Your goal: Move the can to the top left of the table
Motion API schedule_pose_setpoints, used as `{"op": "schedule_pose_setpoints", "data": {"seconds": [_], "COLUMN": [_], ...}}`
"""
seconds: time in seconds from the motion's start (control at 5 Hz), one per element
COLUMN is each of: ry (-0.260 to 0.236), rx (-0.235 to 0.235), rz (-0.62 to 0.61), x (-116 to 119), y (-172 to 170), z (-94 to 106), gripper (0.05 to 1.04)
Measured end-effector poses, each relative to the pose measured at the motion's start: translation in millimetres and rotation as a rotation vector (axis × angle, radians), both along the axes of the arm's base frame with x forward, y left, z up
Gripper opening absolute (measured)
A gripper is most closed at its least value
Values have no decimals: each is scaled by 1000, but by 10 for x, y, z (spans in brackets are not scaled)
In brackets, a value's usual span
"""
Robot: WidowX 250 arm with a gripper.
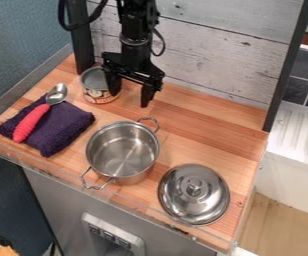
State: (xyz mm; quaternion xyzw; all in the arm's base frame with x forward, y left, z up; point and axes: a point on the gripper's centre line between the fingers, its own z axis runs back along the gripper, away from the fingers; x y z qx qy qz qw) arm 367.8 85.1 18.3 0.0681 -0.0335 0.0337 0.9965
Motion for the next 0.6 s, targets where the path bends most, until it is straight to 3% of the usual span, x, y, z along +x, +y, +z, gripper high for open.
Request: {"op": "schedule_pose_setpoints", "data": {"seconds": [0.2,0.6], "ry": [30,36], "rx": [-31,-121], "rz": [-33,-130], "x": [-46,-101], "y": [-18,-179], "z": [-8,246], "gripper": [1001,1001]}}
